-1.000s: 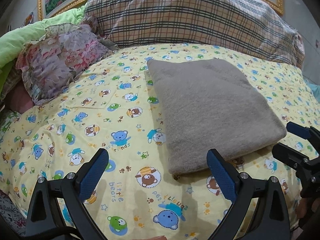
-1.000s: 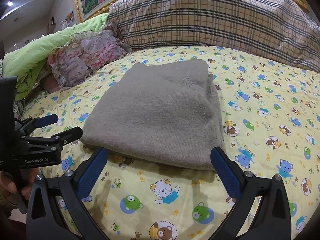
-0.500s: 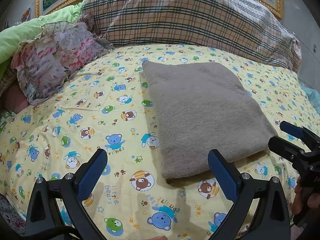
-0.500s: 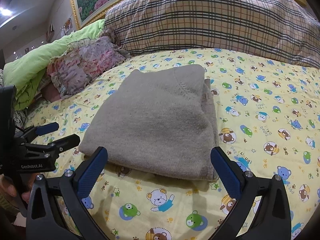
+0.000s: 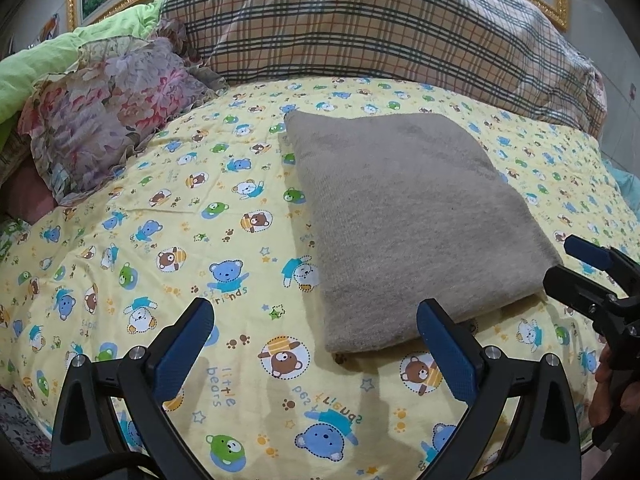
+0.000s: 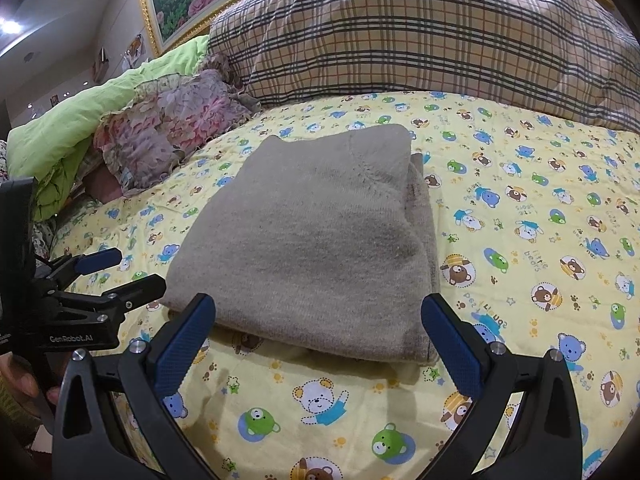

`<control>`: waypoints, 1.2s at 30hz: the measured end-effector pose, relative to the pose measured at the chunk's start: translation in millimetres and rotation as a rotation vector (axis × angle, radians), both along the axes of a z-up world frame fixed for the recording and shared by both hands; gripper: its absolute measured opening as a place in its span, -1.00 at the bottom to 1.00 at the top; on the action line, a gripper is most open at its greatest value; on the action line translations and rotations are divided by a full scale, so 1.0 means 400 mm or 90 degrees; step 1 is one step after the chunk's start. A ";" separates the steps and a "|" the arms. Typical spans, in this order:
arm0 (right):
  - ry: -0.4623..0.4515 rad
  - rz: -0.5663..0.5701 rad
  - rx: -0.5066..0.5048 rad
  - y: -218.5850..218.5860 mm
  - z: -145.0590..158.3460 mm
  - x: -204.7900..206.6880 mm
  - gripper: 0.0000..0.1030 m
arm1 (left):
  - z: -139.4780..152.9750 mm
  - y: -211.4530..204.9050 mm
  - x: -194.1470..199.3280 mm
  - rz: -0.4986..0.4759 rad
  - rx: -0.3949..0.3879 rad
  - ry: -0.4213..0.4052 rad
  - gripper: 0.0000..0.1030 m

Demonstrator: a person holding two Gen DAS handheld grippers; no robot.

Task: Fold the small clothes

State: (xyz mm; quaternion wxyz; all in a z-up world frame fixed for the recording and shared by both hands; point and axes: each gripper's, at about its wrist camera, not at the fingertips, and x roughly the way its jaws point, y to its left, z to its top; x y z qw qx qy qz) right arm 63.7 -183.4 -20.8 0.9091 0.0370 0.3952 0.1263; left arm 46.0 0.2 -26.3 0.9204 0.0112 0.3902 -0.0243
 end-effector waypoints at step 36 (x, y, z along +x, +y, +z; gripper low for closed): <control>0.012 0.010 0.001 0.003 0.004 -0.004 0.99 | 0.003 -0.009 0.000 -0.006 0.036 0.015 0.98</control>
